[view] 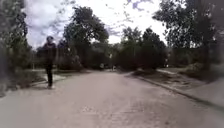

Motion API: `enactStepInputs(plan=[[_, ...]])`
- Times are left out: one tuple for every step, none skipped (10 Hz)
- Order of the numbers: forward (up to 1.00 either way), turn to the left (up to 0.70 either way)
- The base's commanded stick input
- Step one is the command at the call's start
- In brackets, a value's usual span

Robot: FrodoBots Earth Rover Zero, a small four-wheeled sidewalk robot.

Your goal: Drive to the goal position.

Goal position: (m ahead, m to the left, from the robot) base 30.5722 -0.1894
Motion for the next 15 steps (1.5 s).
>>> enactStepInputs(plan=[[0.85,0.00],[0.85,0.00],[0.85,0.00],[0.85,0.00],[0.85,0.00],[0.85,0.00],[0.85,0.00],[0.85,0.00],[0.85,0.00],[0.85,0.00],[0.85,0.00],[0.85,0.00],[0.85,0.00],[0.85,0.00],[0.85,0.00]])
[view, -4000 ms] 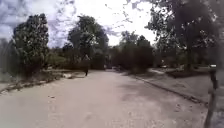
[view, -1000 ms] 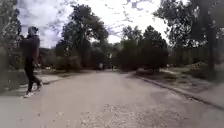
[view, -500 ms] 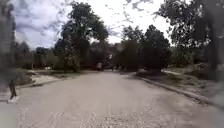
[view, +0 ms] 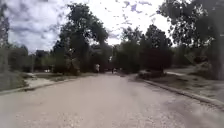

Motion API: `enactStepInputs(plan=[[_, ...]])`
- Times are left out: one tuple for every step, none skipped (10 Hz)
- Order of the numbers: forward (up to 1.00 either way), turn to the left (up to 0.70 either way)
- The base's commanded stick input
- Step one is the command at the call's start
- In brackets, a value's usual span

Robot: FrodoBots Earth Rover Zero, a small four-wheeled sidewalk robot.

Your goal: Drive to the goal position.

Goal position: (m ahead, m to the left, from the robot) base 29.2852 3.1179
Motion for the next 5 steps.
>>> enactStepInputs(plan=[[0.85,0.00],[0.85,0.00],[0.85,0.00],[0.85,0.00],[0.85,0.00]])
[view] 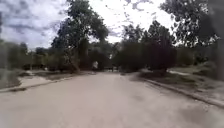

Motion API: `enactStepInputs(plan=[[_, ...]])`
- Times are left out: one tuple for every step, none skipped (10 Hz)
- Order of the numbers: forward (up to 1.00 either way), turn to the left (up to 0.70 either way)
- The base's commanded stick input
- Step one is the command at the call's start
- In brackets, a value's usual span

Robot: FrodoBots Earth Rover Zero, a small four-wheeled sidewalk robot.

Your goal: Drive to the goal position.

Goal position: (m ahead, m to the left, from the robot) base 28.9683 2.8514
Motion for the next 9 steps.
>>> enactStepInputs(plan=[[0.85,0.00],[0.85,0.00],[0.85,0.00],[0.85,0.00],[0.85,0.00],[0.85,0.00],[0.85,0.00],[0.85,0.00],[0.85,0.00]])
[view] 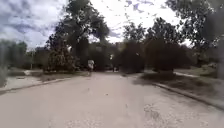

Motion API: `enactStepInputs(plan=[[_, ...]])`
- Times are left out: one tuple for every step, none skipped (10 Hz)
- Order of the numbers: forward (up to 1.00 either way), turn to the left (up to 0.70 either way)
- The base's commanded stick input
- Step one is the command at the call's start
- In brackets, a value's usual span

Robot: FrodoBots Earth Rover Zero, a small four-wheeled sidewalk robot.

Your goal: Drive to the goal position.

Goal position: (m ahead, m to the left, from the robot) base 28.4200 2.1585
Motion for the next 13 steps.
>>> enactStepInputs(plan=[[0.85,0.00],[0.85,0.00],[0.85,0.00],[0.85,0.00],[0.85,0.00],[0.85,0.00],[0.85,0.00],[0.85,0.00],[0.85,0.00],[0.85,0.00],[0.85,0.00],[0.85,0.00],[0.85,0.00]])
